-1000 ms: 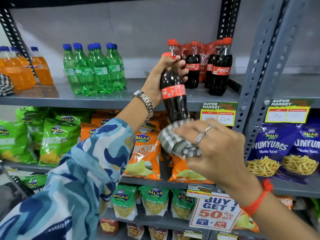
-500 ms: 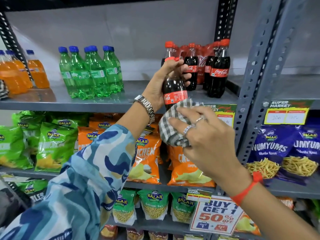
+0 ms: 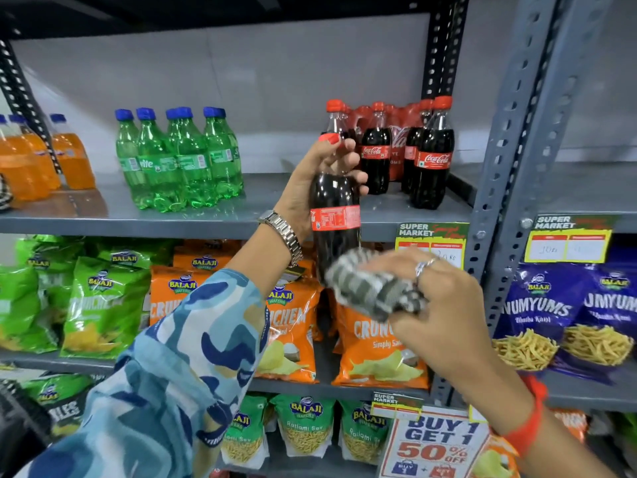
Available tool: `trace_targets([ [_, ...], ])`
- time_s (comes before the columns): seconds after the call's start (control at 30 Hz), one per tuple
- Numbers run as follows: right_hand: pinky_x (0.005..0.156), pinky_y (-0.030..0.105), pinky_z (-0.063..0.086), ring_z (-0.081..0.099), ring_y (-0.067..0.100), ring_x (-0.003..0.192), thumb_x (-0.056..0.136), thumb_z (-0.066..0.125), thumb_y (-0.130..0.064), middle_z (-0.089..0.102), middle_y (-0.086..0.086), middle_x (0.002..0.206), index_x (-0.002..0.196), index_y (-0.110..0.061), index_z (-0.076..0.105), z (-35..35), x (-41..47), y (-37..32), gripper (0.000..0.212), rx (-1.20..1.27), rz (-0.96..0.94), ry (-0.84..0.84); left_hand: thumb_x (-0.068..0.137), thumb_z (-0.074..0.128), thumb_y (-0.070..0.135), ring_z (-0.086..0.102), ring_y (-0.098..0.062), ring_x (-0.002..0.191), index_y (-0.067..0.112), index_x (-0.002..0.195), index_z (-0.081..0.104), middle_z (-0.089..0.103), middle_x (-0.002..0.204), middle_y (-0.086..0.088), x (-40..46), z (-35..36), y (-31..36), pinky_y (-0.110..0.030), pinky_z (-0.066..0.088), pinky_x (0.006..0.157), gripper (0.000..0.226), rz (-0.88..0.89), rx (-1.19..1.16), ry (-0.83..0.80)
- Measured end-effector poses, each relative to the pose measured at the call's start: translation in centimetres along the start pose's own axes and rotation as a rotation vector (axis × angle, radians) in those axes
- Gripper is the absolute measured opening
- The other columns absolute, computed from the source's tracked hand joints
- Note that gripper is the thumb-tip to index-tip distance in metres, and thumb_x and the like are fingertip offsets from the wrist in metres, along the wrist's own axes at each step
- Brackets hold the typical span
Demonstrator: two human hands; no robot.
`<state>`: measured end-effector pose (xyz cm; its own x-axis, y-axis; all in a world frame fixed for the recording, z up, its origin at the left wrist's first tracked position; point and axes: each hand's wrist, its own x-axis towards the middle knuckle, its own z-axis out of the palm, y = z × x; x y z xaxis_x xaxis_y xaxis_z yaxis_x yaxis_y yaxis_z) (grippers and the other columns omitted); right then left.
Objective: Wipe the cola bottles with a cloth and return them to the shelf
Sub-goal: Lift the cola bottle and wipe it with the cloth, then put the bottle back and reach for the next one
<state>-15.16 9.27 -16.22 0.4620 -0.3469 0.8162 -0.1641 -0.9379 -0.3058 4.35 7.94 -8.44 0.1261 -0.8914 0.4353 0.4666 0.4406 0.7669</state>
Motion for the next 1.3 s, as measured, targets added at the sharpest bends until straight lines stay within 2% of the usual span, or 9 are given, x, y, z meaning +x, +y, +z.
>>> trace_targets([
  [0.1, 0.055, 0.022, 0.05, 0.063, 0.009, 0.07, 0.05, 0.05, -0.015, 0.068, -0.018, 0.078, 0.087, -0.031, 0.075, -1.0, -0.5, -0.7, 0.048, -0.013, -0.063, -0.03, 0.083, 0.049, 0.025, 0.06, -0.01, 0.052, 0.016, 0.075, 0.062, 0.066, 0.059, 0.005, -0.1, -0.2, 0.1, -0.025, 0.053, 0.055, 0.018, -0.014, 0.001, 0.027],
  [0.27, 0.063, 0.024, 0.048, 0.062, 0.022, 0.095, 0.06, 0.049, -0.016, 0.07, -0.005, 0.106, 0.101, -0.024, 0.073, 0.0, 1.4, -2.2, 0.049, -0.309, -0.174, 0.051, 0.088, 0.049, 0.019, 0.062, -0.013, 0.054, 0.013, 0.079, 0.06, 0.068, 0.061, 0.003, 0.9, 0.6, -0.1, -0.027, 0.054, 0.059, 0.015, -0.018, 0.112, 0.111],
  [0.43, 0.04, 0.02, 0.039, 0.06, 0.017, 0.065, 0.056, 0.043, -0.03, 0.066, -0.01, 0.072, 0.073, -0.026, 0.071, 1.1, 0.2, -1.1, 0.033, -0.409, -0.119, -0.193, 0.082, 0.059, 0.014, 0.063, -0.015, 0.06, 0.011, 0.081, 0.06, 0.07, 0.07, 0.0, 2.6, 1.3, 0.6, -0.029, 0.053, 0.065, 0.004, 0.02, 0.286, 0.166],
  [0.6, 0.043, 0.02, 0.042, 0.062, 0.019, 0.071, 0.055, 0.047, -0.019, 0.071, -0.009, 0.086, 0.09, -0.029, 0.074, 0.0, 2.5, -0.2, 0.046, -0.421, -0.135, -0.001, 0.074, 0.071, 0.013, 0.063, -0.018, 0.06, 0.012, 0.066, 0.069, 0.071, 0.072, -0.005, 5.8, 2.9, 1.6, -0.03, 0.054, 0.065, 0.008, 0.19, 0.457, 0.292],
  [0.8, 0.055, 0.02, 0.042, 0.062, 0.02, 0.09, 0.055, 0.064, -0.008, 0.07, -0.007, 0.102, 0.102, -0.023, 0.072, -0.9, 4.9, 1.9, 0.049, -0.515, -0.086, 0.087, 0.065, 0.079, 0.027, 0.068, -0.028, 0.089, 0.02, 0.065, 0.073, 0.074, 0.083, -0.006, 9.4, 4.3, 1.4, -0.048, 0.05, 0.092, 0.009, 0.277, 0.647, 0.365],
  [1.0, 0.054, 0.016, 0.035, 0.062, 0.018, 0.089, 0.051, 0.073, -0.008, 0.07, -0.009, 0.102, 0.1, -0.023, 0.073, -0.8, 4.5, 3.2, 0.051, -0.521, -0.044, 0.018, 0.07, 0.076, 0.028, 0.066, -0.021, 0.095, 0.011, 0.086, 0.07, 0.071, 0.088, -0.006, 11.5, 3.5, -0.5, -0.033, 0.046, 0.096, 0.024, 0.251, 0.748, 0.409],
  [1.1, 0.052, 0.011, 0.021, 0.062, 0.017, 0.088, 0.051, 0.067, -0.009, 0.07, -0.009, 0.1, 0.099, -0.024, 0.073, -0.9, 4.2, 3.7, 0.05, -0.518, -0.023, -0.009, 0.069, 0.077, 0.027, 0.067, -0.02, 0.095, 0.009, 0.095, 0.068, 0.072, 0.097, -0.008, 12.3, 2.8, -1.2, -0.028, 0.05, 0.088, 0.033, 0.208, 0.752, 0.414],
  [1.17, 0.055, 0.006, 0.013, 0.062, 0.016, 0.088, 0.052, 0.061, -0.012, 0.07, -0.009, 0.1, 0.099, -0.024, 0.073, -0.8, 4.1, 4.0, 0.051, -0.516, -0.013, -0.019, 0.071, 0.075, 0.026, 0.066, -0.014, 0.089, 0.007, 0.098, 0.067, 0.071, 0.097, -0.005, 12.8, 2.7, -1.6, -0.009, 0.046, 0.068, 0.034, 0.194, 0.784, 0.429],
  [1.3, 0.049, 0.012, 0.023, 0.062, 0.016, 0.09, 0.053, 0.058, -0.014, 0.07, -0.009, 0.101, 0.101, -0.024, 0.072, -0.5, 4.2, 4.4, 0.052, -0.523, -0.018, -0.021, 0.072, 0.075, 0.025, 0.064, -0.011, 0.087, 0.004, 0.1, 0.067, 0.071, 0.101, -0.008, 13.5, 2.5, -1.8, -0.001, 0.041, 0.054, 0.036, 0.206, 0.78, 0.463],
])
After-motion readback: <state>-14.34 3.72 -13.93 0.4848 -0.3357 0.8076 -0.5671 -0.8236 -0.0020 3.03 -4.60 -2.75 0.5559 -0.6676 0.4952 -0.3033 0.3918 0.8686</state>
